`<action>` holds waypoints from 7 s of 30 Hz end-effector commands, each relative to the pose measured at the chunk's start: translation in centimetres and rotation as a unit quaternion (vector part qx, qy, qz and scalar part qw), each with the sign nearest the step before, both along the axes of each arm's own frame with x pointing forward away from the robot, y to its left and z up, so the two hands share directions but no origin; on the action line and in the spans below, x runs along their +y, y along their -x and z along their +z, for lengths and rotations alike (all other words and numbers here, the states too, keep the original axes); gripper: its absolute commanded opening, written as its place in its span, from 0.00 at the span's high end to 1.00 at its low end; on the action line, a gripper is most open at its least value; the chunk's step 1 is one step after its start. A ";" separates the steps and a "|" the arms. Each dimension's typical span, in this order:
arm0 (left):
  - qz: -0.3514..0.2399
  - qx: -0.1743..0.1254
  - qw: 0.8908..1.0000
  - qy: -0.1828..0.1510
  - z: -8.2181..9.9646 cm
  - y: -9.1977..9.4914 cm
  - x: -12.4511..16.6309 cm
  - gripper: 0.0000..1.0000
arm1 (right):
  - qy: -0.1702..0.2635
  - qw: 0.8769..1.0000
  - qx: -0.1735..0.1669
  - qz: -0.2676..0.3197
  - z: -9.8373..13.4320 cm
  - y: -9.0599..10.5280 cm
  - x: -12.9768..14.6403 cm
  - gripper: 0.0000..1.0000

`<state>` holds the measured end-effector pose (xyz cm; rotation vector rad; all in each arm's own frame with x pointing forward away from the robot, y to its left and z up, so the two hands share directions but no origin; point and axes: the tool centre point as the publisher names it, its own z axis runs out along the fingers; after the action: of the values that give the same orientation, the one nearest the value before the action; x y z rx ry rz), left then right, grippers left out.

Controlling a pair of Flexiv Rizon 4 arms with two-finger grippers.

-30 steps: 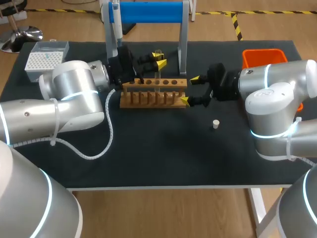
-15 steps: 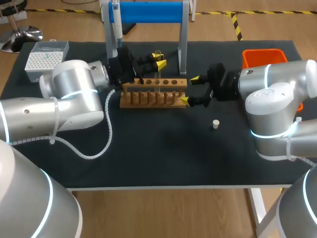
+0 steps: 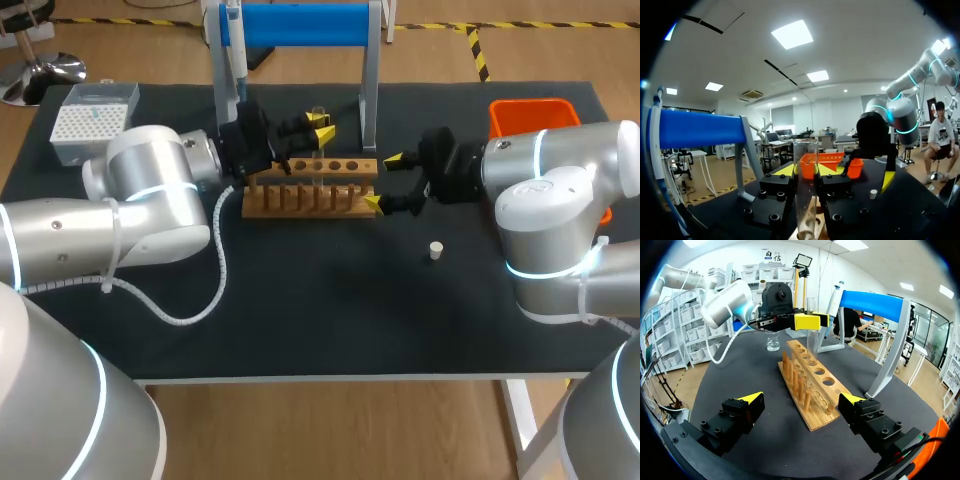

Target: Invert the test tube, pick up the pipette, mount the tip to pipette, aspirate from beaker and dispense into the tube, eject the tip, return the pipette, and cap with the stopper.

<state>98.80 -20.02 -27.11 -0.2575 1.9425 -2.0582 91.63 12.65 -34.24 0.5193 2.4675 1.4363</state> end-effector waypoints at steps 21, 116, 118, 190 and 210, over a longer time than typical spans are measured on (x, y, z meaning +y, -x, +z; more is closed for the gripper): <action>-0.005 0.011 1.000 -0.028 -0.4 0.0 -0.2 0.00 | 0.000 1.000 0.000 0.000 0.0 0.0 -0.1 0.00; 0.273 0.235 0.900 -0.247 6.2 3.6 33.7 0.00 | 0.000 1.000 0.000 0.000 0.0 0.0 -0.1 0.00; 0.273 0.235 0.900 -0.247 6.2 3.6 33.7 0.00 | 0.000 1.000 0.000 0.000 0.0 0.0 -0.1 0.00; 0.522 0.330 0.760 -0.202 -5.7 -11.7 43.0 0.33 | 0.000 1.000 0.000 0.000 0.0 0.0 -0.1 0.00; 0.526 0.335 0.757 -0.195 -7.0 -13.1 43.1 0.51 | 0.000 1.000 0.000 0.000 0.0 0.0 -0.1 0.00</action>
<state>111.54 23.13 -33.96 -1.6979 1.7542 -0.8146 91.63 12.66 -34.24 0.5196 2.4674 1.4360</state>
